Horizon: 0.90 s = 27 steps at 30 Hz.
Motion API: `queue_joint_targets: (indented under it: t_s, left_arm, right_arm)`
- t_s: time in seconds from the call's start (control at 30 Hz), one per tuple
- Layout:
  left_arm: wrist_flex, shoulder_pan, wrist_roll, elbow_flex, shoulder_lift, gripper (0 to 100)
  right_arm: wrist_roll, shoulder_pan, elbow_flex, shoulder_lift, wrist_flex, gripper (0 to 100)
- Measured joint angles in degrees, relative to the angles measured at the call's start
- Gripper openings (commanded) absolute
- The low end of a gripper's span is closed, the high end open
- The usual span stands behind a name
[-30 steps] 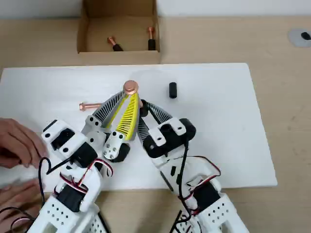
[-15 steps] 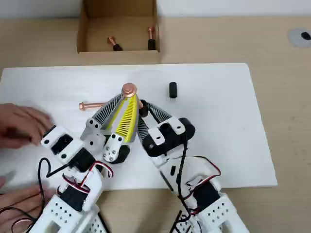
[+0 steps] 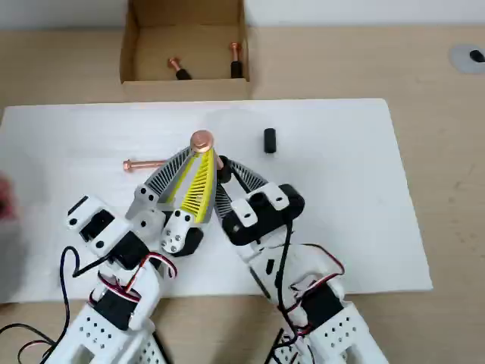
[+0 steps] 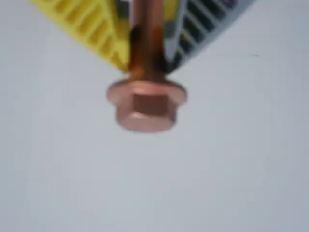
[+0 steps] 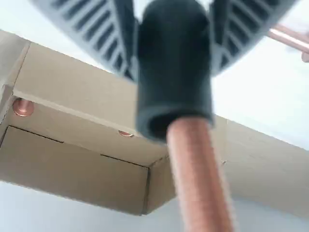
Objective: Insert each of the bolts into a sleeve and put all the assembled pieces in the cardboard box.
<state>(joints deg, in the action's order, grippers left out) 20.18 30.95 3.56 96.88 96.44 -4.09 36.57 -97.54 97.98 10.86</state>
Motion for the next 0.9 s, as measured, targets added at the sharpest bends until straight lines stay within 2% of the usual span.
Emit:
queue_joint_targets:
  t_s: [0.9]
  left_arm:
    - [0.0,0.4,2.6,-0.1,0.0,1]
  right_arm:
    - [0.0,0.0,0.0,0.0,0.1,0.9]
